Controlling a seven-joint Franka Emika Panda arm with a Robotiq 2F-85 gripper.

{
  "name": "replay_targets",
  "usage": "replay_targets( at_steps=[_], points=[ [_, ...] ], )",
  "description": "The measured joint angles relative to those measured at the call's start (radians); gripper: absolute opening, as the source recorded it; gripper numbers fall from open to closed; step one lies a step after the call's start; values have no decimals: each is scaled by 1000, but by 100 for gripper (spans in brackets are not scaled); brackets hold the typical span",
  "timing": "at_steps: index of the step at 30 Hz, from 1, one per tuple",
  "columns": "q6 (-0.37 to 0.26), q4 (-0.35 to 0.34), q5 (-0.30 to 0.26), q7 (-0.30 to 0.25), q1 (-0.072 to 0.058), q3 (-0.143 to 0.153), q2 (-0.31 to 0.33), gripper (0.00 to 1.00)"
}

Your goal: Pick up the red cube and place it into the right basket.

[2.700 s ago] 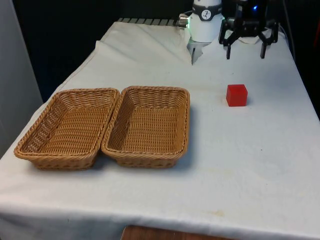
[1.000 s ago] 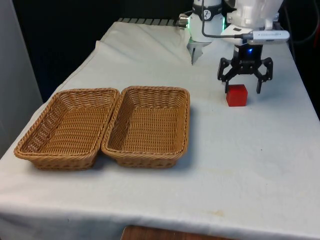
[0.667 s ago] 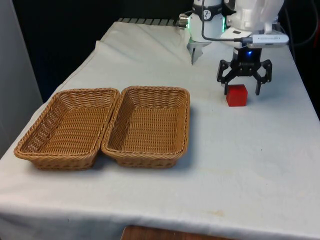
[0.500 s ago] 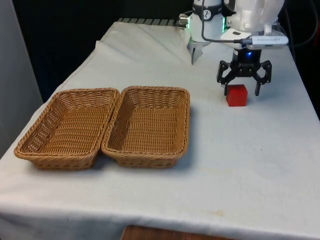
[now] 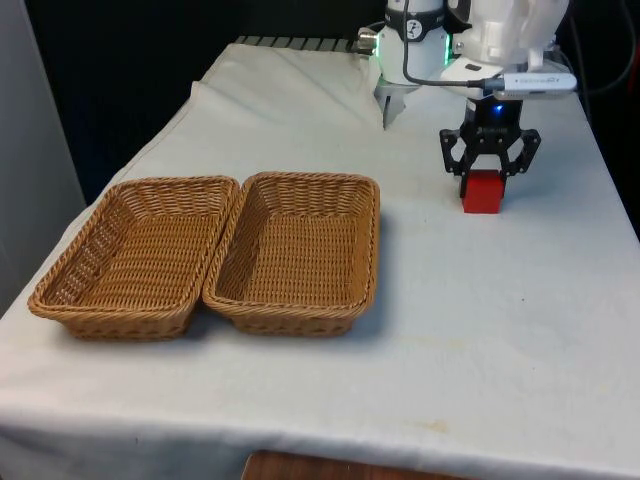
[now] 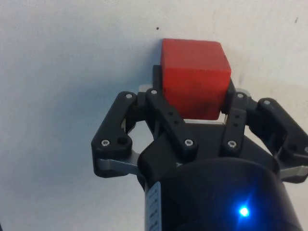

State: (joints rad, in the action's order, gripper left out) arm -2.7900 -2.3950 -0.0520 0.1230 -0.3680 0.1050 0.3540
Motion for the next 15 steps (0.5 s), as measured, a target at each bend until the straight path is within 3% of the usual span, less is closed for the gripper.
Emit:
replay_targets(
  at_steps=[8, 15],
  points=[
    [6, 1, 0, -2, 0, 7, -17, 3],
    [89, -9, 1, -13, 1, 26, -112, 3]
  ],
)
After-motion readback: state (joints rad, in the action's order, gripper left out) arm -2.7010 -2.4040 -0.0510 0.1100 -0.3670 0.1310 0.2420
